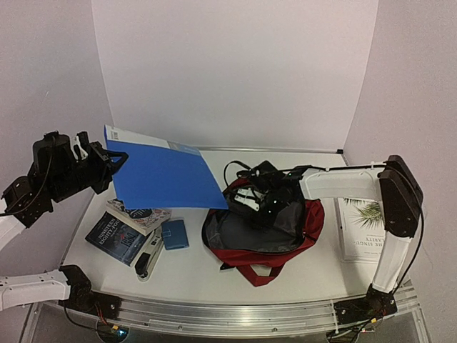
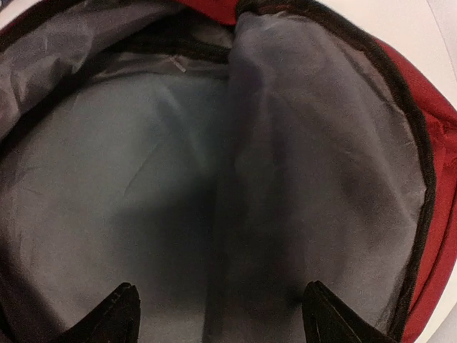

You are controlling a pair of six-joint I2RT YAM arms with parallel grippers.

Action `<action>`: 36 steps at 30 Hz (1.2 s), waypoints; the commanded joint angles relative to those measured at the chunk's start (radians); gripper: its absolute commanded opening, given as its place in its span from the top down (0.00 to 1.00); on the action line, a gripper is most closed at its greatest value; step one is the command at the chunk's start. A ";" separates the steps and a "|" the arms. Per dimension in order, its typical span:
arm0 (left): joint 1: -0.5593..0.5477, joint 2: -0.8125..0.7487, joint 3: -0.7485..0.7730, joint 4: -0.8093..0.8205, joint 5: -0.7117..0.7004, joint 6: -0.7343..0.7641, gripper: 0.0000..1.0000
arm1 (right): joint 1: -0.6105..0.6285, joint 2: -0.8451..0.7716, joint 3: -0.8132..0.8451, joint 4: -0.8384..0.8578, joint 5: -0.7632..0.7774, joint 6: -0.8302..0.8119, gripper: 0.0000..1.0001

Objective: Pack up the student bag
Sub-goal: Place the files in the student bag.

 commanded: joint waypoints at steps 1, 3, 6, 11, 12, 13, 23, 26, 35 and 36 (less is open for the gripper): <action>-0.001 -0.016 0.000 0.055 -0.028 -0.022 1.00 | 0.017 0.054 -0.038 0.091 0.203 -0.045 0.28; -0.001 -0.028 -0.008 0.055 -0.031 -0.030 1.00 | 0.017 0.084 -0.023 0.099 0.253 -0.052 0.35; -0.001 -0.045 -0.025 0.052 -0.025 -0.048 1.00 | 0.017 0.104 0.033 0.096 0.278 -0.039 0.54; 0.000 -0.075 -0.043 0.034 -0.011 -0.061 1.00 | 0.013 0.104 0.185 0.046 0.250 0.033 1.00; -0.001 -0.079 -0.045 0.034 -0.007 -0.060 1.00 | 0.010 0.108 0.226 0.022 0.230 0.054 1.00; -0.001 -0.081 -0.048 0.037 0.001 -0.057 1.00 | 0.003 0.114 0.273 -0.008 0.201 0.086 1.00; -0.001 -0.015 -0.107 0.188 0.175 -0.064 1.00 | -0.108 0.128 0.554 -0.108 -0.048 0.342 1.00; -0.001 0.012 -0.141 0.247 0.192 -0.079 1.00 | -0.127 0.121 0.585 -0.108 -0.115 0.394 1.00; -0.001 0.131 -0.261 0.534 0.169 -0.135 1.00 | -0.127 0.082 0.555 -0.094 -0.289 0.412 1.00; -0.001 0.139 -0.272 0.573 0.149 -0.139 1.00 | -0.126 0.077 0.544 -0.093 -0.298 0.406 1.00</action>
